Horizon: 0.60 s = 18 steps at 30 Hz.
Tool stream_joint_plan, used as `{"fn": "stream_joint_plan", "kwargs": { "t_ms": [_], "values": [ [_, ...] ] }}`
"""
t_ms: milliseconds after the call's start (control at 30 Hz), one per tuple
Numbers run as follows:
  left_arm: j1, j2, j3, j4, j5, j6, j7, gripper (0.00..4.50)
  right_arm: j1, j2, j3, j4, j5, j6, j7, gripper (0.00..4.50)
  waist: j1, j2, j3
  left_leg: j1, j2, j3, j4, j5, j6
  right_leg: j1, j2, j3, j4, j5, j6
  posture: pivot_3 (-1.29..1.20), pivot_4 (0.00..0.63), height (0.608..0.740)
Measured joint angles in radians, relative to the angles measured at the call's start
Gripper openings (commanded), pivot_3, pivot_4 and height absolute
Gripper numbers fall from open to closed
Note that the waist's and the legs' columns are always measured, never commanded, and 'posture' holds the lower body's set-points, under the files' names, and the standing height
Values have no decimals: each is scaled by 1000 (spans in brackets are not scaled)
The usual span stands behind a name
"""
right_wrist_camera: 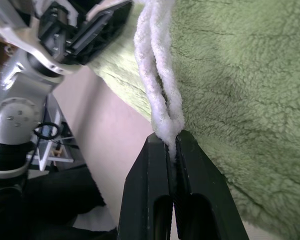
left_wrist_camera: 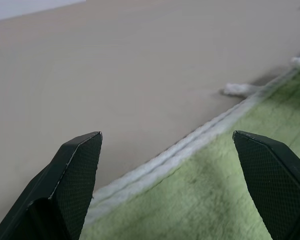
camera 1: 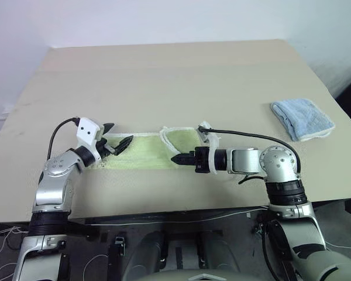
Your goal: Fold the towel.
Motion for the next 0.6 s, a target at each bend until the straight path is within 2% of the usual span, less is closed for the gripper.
{"fn": "stream_joint_plan", "kwargs": {
  "t_ms": [33, 167, 367, 467, 533, 600],
  "values": [
    [0, 1, 3, -8, 0, 4, 1, 4393, -1, 7, 0, 0, -13, 0, 11, 24, 0, 0, 0, 0, 0, 0, 0, 0, 0, 0, 0, 0, 0, 0, 0, 0, 150, 740],
    [0, 1, 11, -17, 0, 8, 2, 4393, -10, 14, 0, -2, -51, -3, 51, 980, -1, 0, 0, 0, 0, 0, 0, 0, 0, 0, 0, 0, 0, 0, 0, 0, 150, 740],
    [-4, -1, 10, -17, 0, 9, 0, 4393, -10, 27, -7, -48, -58, -8, 106, 3020, -2, 0, 0, 0, 0, 0, 0, 0, 0, 0, 0, 0, 0, 0, 0, 0, 150, 740],
    [-31, -9, 10, -17, -9, 9, -4, 4393, 5, 25, -55, -82, -32, -3, 120, 4022, 3, 0, 0, 0, 0, 0, 0, 0, 0, 0, 0, -1, 0, 0, 0, 0, 150, 740],
    [-57, -18, 12, -21, -36, 16, -14, 4393, 25, 5, -89, -121, -26, -28, 148, 4022, 4, 0, 0, 0, 0, -1, 1, 0, 0, 0, 0, -1, 0, 0, 0, 0, 150, 740],
    [-81, -28, 13, -44, -85, 49, -29, 4014, 54, -41, -101, -176, -53, -81, 197, 4058, 1, 0, 0, 0, -1, 0, 1, 0, 0, 1, 0, -1, 0, 0, 0, 0, 150, 740]
  ]
}}
